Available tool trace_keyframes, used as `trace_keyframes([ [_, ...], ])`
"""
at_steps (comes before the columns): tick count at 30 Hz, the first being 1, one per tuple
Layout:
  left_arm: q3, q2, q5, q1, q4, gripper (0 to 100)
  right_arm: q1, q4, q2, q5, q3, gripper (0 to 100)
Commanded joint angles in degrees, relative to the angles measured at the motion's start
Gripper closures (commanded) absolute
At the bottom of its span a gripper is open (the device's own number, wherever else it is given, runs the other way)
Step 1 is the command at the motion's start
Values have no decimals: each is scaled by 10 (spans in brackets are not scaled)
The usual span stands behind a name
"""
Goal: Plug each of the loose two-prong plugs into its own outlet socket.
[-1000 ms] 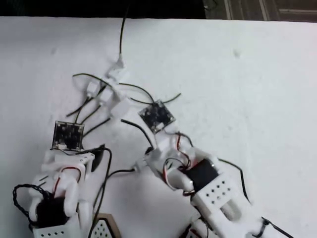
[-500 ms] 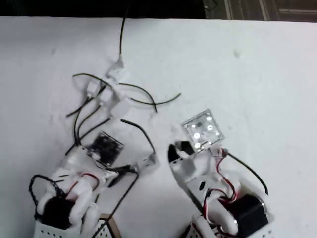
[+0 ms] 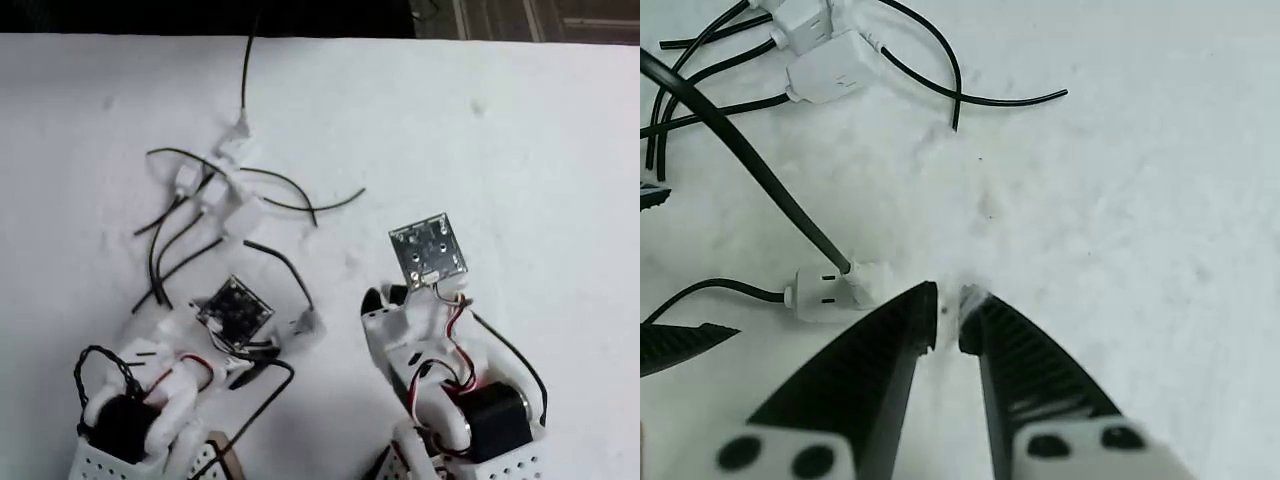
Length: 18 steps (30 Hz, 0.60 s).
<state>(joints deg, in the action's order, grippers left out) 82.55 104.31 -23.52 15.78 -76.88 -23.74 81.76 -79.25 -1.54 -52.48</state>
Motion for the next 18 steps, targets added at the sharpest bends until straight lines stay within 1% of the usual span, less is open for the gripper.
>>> trace_keyframes([
  [1, -35, -86, -4, 4, 23, 656, 6, -11, 0, 1, 2, 954],
  [9, -138, -360, -5, 6, 104, 655, 14, -13, -1, 1, 2, 954],
  [12, -167, -454, -12, 22, 131, 655, 59, -13, -4, -1, 2, 954],
  [15, -187, -542, -33, 56, 142, 655, 107, -12, -4, -4, 3, 954],
  [18, -215, -615, -33, 65, 155, 655, 129, -12, -4, -4, 4, 954],
])
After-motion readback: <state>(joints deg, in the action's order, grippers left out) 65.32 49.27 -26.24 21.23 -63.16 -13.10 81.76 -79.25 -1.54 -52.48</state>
